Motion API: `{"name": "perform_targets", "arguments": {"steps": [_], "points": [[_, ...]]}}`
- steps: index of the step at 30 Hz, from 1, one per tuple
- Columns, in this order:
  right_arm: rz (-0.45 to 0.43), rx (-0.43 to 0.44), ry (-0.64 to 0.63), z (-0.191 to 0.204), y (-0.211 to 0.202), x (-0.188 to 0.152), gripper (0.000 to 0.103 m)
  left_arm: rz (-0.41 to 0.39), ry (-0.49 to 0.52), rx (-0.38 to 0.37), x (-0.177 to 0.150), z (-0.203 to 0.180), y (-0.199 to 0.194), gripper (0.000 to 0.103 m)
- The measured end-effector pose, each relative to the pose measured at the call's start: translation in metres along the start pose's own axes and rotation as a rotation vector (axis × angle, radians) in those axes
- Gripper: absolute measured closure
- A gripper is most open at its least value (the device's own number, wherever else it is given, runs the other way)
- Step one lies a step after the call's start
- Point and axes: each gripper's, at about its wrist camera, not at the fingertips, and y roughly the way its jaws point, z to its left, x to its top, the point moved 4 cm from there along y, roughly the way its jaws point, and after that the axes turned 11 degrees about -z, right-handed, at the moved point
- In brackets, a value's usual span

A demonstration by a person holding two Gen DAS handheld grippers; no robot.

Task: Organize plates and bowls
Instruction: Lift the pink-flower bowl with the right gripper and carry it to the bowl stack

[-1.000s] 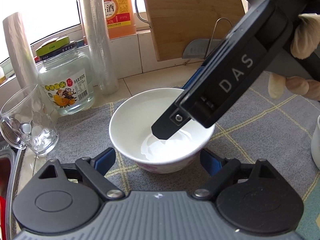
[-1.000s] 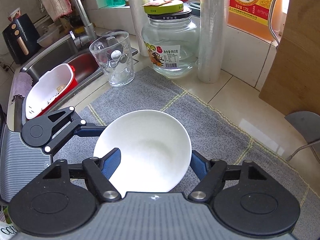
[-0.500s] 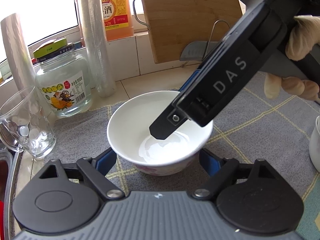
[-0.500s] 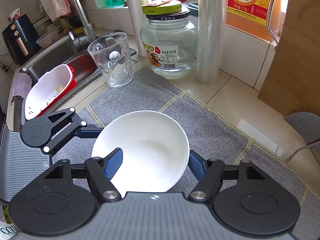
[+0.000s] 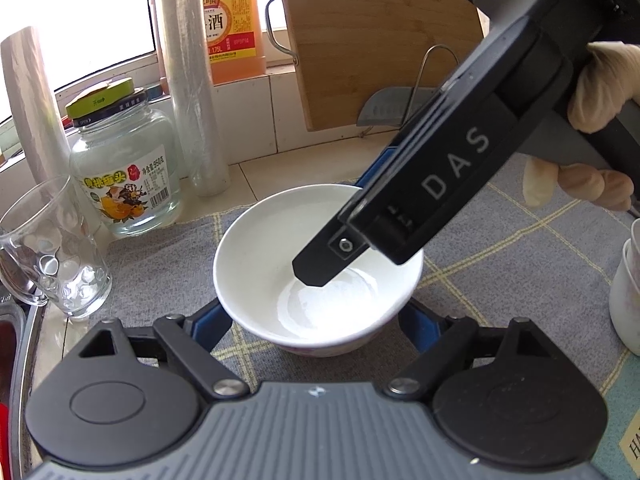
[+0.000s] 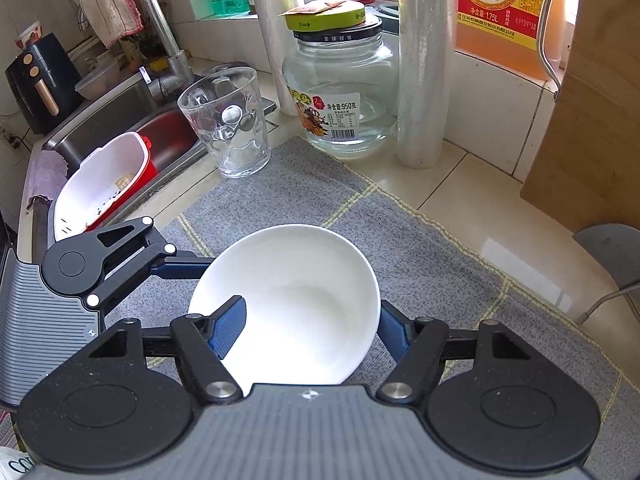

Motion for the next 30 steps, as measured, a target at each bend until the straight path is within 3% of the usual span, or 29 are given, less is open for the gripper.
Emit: {"name": "perform_targets", "arguments": {"steps": [14, 30], "points": [[-0.03, 0.022, -0.007, 0.02, -0.04, -0.006, 0.027, -0.007, 0.028, -0.015, 0.011, -0.021, -0.038, 0.014], [-0.058, 0.042, 0.002, 0.046, -0.096, -0.043, 0.027, 0.021, 0.085, -0.048, 0.019, -0.063, -0.091, 0.014]]}}
